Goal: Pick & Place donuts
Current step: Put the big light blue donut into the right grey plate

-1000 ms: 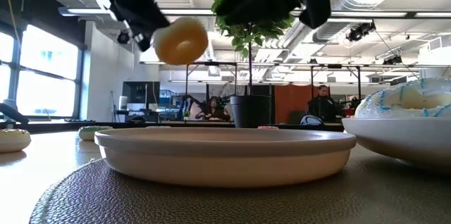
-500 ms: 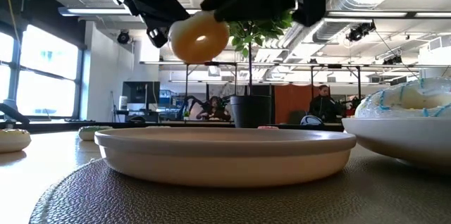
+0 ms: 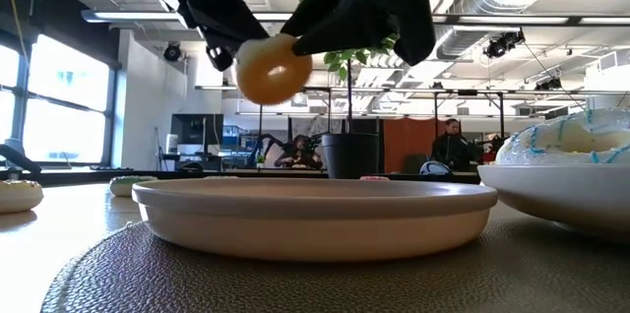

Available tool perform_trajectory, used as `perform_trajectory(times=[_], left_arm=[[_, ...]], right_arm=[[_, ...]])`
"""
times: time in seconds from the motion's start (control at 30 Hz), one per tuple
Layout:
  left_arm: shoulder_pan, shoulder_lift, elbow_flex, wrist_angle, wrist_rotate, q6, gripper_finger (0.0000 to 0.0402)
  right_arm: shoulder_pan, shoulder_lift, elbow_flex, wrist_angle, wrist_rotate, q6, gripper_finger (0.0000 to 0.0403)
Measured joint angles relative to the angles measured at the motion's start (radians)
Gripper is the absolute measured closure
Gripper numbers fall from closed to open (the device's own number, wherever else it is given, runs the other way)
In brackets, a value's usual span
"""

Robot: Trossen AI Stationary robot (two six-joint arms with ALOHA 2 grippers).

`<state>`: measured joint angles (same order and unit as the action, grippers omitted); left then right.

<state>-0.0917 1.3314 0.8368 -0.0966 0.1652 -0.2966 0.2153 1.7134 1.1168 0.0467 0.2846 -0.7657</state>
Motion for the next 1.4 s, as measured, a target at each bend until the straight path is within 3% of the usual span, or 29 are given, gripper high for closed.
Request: perform_trajectory(times=[0.37, 0.6, 0.83, 1.07, 1.27, 1.4], left_arm=[[0.0, 0.002, 0.0, 0.052, 0.009, 0.003, 0.0398], [-0.001, 0.002, 0.0, 0.047, -0.019, 0.021, 0.0394], [-0.001, 0.028, -0.002, 0.051, -0.053, 0.065, 0.0325], [-0.001, 0.028, -0.002, 0.048, -0.202, 0.065, 0.0243], [0.0, 0.028, -0.002, 0.041, -0.276, 0.064, 0.0228], [0.0, 0.028, -0.002, 0.041, -0.285, 0.073, 0.0229]], right_arm=[[-0.016, 0.002, 0.0, -0.013, 0.002, -0.001, 0.0229], [-0.018, 0.002, 0.0, -0.018, -0.002, 0.0, 0.0278], [-0.017, 0.002, 0.0, -0.08, -0.003, 0.013, 0.0332], [-0.005, 0.001, 0.0, -0.199, 0.018, 0.117, 0.0368], [0.12, -0.066, 0.0, -0.453, 0.27, 0.256, 0.0372], [0.228, -0.14, 0.0, -0.603, 0.183, 0.446, 0.0365]])
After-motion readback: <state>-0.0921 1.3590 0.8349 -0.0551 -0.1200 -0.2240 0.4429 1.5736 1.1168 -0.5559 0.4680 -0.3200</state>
